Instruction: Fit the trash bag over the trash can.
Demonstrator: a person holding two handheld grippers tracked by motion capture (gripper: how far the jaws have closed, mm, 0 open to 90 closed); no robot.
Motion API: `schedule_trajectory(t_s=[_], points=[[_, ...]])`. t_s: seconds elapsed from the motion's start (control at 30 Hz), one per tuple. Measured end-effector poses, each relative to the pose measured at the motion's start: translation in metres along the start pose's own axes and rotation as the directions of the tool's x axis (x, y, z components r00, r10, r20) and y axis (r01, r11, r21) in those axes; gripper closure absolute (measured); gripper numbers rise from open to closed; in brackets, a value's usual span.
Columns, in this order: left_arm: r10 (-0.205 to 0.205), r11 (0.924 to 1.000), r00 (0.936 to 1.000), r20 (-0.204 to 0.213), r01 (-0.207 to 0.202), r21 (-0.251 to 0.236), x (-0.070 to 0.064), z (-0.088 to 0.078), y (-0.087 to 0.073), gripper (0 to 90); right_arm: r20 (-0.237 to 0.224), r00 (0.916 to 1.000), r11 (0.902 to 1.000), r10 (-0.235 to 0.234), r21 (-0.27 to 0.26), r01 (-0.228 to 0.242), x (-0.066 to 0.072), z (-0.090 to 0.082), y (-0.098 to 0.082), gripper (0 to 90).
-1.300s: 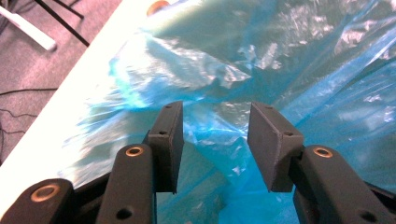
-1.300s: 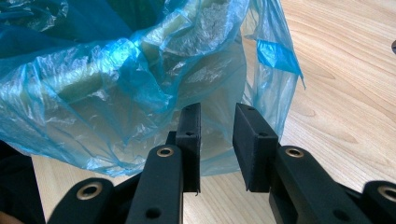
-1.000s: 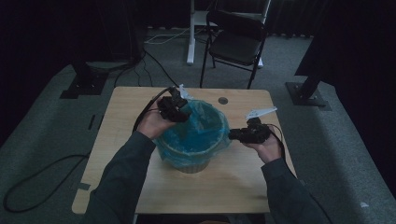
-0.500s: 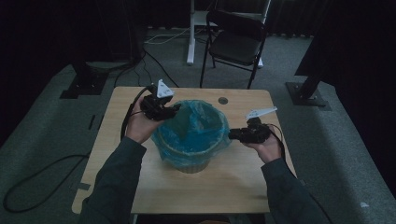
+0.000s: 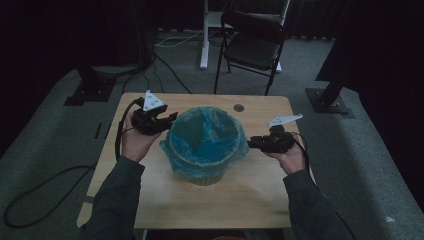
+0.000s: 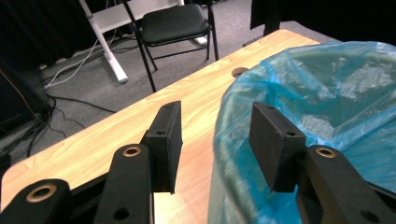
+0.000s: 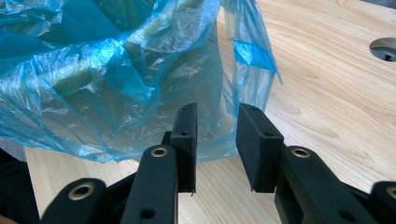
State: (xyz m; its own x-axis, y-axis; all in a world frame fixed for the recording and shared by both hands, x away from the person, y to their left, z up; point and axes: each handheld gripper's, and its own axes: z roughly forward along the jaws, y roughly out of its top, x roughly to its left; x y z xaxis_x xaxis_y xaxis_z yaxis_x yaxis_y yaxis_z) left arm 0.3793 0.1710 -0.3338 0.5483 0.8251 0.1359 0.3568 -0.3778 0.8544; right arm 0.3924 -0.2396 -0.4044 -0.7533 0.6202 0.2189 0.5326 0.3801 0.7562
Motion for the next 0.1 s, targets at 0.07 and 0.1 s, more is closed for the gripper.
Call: schedule_trajectory(t_s=[0.07,0.1], points=[[-0.022,0.9997,0.9997,-0.01,0.022,-0.003,0.0047,-0.0005,-0.0074,54.1,0.006,1.0,1.0,0.003,-0.005,-0.003,-0.001,-0.0022,-0.0009,66.4],[-0.034,0.9994,0.9993,-0.015,0.034,0.0,0.0072,-0.0003,-0.0115,54.1,0.009,1.0,1.0,0.003,-0.009,-0.003,-0.0016,-0.0034,-0.0015,65.6]])
